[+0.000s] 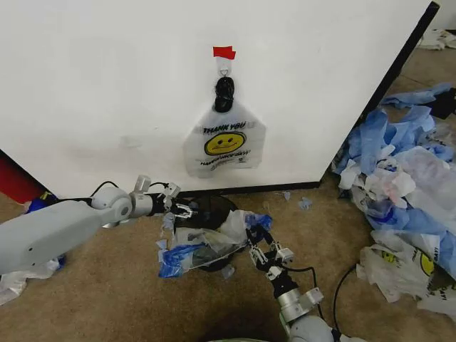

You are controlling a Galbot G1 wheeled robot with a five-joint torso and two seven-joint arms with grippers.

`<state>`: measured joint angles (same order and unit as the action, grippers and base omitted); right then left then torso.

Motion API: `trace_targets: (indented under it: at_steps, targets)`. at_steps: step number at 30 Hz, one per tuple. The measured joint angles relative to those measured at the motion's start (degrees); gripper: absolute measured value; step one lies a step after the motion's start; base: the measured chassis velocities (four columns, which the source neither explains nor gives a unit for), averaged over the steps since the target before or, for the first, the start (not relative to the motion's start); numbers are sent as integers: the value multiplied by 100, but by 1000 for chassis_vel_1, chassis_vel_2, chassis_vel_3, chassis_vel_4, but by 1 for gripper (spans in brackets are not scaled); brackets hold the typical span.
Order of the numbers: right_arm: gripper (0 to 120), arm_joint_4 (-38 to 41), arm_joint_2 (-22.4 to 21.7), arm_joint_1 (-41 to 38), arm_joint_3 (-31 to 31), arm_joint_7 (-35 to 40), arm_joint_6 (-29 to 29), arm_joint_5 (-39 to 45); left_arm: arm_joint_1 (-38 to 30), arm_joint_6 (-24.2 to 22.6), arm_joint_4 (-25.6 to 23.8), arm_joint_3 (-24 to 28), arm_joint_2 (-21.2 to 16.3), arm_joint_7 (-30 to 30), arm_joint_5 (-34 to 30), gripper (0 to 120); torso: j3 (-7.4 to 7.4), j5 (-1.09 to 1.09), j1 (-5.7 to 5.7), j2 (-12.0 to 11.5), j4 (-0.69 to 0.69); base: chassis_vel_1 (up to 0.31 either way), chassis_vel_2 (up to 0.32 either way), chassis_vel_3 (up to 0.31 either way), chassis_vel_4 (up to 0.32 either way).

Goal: Pick up the garbage bag from the wall and place it over the trash bin.

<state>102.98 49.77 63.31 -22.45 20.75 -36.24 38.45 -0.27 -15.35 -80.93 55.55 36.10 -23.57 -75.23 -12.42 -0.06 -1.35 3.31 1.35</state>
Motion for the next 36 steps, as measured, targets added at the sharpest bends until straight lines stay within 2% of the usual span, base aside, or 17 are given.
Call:
trace_targets:
  at_steps: [3, 4, 10, 11, 16, 27, 34, 36]
  targets:
    - [48, 0, -8, 5, 23, -1, -3, -2, -56, 5, -35, 66, 32, 39, -43, 49, 0, -1, 0, 0, 0, 0, 0, 0, 0]
    - [48, 0, -8, 5, 23, -1, -3, -2, -56, 5, -35, 66, 32, 39, -43, 49, 0, -1, 0, 0, 0, 0, 0, 0, 0]
    - [47, 0, 1, 31, 37, -7, -11, -26, -118, 22, -87, 127, 6, 149, -96, 23, 0, -1, 0, 0, 0, 0, 0, 0, 0]
    - [47, 0, 1, 31, 37, -7, -11, -26, -118, 22, -87, 127, 6, 149, -96, 23, 0, -1, 0, 0, 0, 0, 0, 0, 0]
    - [44, 2, -24, 35, 41, -10, -15, -39, -9, 99, -182, -5, -80, 410, -168, 3, 0, -3, 0, 0, 2, 0, 0, 0, 0]
    - [38, 31, -26, -49, -57, -4, -6, -40, 384, 137, -538, -473, -436, 914, -267, 1, 0, -2, 0, -1, 0, 0, 0, 0, 0]
    - [36, 35, -32, -107, -130, 4, 9, -29, 727, 141, -915, -1039, -680, 1558, -520, 1, 0, -2, 0, -1, 1, 0, 0, 0, 0]
    - [36, 41, -38, -143, -178, 11, 18, -28, 1019, 80, -1144, -1522, -825, 1894, -595, 1, 0, -1, 0, -1, 2, 0, 0, 0, 0]
